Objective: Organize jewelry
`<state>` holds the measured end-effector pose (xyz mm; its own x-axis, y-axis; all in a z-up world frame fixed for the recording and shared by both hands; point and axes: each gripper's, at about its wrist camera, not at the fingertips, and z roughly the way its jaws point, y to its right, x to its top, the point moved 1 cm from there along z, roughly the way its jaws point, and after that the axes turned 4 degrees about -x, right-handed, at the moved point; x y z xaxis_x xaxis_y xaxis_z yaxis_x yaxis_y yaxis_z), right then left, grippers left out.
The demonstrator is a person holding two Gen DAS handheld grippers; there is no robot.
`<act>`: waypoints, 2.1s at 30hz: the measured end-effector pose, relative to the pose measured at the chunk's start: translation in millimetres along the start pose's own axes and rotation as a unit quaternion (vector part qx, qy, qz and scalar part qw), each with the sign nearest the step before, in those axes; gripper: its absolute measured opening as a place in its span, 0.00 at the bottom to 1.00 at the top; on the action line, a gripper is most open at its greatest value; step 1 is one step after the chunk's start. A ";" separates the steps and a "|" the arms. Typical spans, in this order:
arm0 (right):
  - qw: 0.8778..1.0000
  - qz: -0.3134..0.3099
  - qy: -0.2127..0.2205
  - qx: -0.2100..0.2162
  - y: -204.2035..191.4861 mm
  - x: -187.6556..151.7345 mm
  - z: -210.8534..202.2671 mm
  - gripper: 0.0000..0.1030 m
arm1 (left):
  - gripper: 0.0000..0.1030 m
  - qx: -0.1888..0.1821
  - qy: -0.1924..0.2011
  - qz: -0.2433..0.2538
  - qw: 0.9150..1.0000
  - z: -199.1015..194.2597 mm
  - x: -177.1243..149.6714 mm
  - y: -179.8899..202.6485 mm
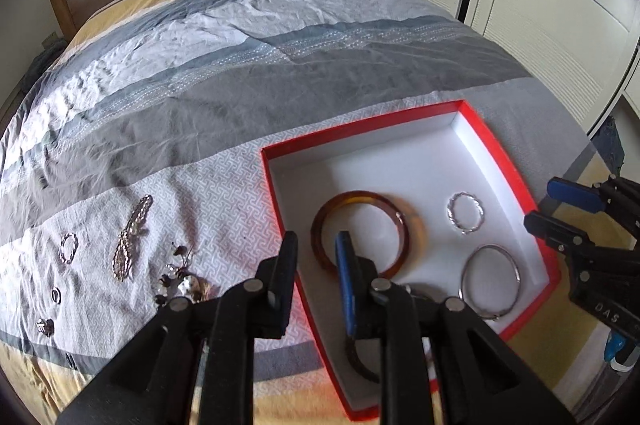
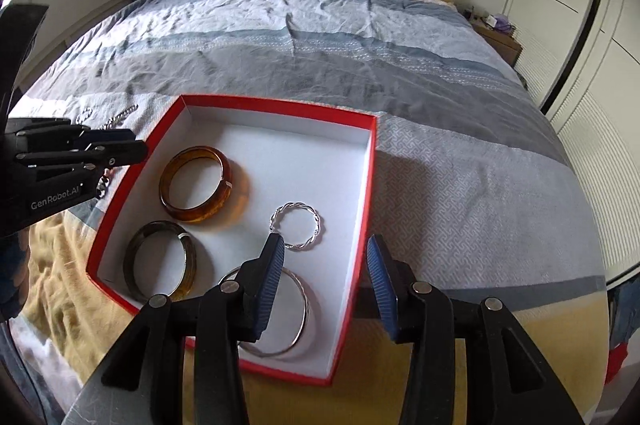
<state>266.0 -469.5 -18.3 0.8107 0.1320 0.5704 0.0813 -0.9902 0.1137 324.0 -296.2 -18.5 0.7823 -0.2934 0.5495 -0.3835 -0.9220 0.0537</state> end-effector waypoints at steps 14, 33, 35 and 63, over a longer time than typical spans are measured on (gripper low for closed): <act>0.993 0.078 0.089 0.012 -7.5 -29.4 -158.7 0.46 | 0.21 0.032 0.028 -0.043 0.998 -143.3 -92.9 -66.8; 0.984 0.073 0.156 0.050 -82.1 -80.4 -279.8 0.47 | 0.28 0.163 0.122 -0.190 0.960 -356.3 -278.5 -240.3; 0.982 0.072 0.164 0.055 -89.1 -86.1 -292.0 0.47 | 0.28 0.170 0.133 -0.196 0.957 -374.2 -291.8 -246.5; 0.978 0.051 0.174 0.100 -150.0 -91.8 -311.4 0.47 | 0.28 0.177 0.160 -0.273 0.932 -416.8 -379.6 -282.2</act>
<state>-1.2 -318.8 165.6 0.5761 0.0043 0.8174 0.1491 -0.9838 -0.0998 -69.3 180.6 105.3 0.6057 0.2815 0.7442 0.2588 -0.9542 0.1503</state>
